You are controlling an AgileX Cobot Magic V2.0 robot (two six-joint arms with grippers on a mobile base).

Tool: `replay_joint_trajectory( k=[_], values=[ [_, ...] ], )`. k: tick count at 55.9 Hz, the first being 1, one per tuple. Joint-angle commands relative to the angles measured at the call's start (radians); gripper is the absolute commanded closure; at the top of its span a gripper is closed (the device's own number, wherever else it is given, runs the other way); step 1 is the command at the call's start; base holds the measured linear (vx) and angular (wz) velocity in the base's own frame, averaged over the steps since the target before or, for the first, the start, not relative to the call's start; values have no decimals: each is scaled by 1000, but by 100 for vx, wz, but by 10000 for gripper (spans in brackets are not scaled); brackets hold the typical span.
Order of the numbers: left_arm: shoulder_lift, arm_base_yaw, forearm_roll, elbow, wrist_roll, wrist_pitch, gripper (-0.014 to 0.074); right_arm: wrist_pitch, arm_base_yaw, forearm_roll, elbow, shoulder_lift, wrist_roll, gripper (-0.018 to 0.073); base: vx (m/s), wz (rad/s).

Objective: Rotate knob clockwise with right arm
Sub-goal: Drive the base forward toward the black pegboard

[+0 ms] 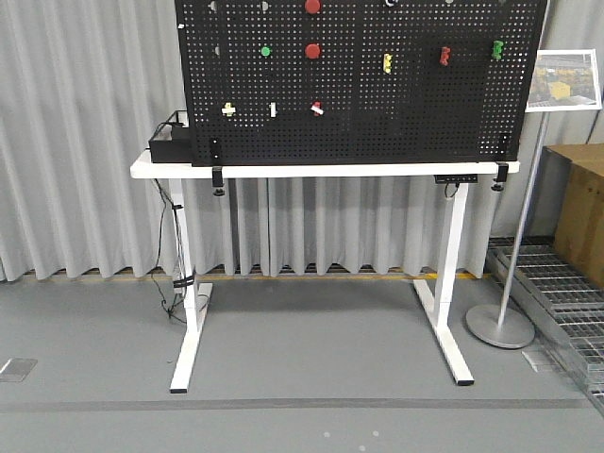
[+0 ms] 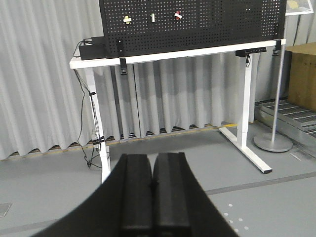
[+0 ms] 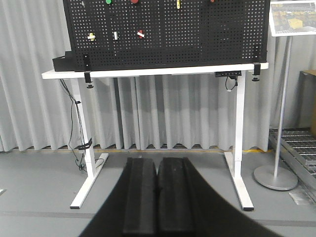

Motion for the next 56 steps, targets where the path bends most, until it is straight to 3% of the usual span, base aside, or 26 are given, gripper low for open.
replay_joint_trajectory(
  k=[1,56],
  values=[
    [-17,-7,-8,20,-3,-86,594,-81,-1,-3,6,-9,-9,559,0,0],
    [-17,-7,-8,20,-3,-86,594,-81,-1,-3,6,-9,-9,559,2,-1]
  ],
)
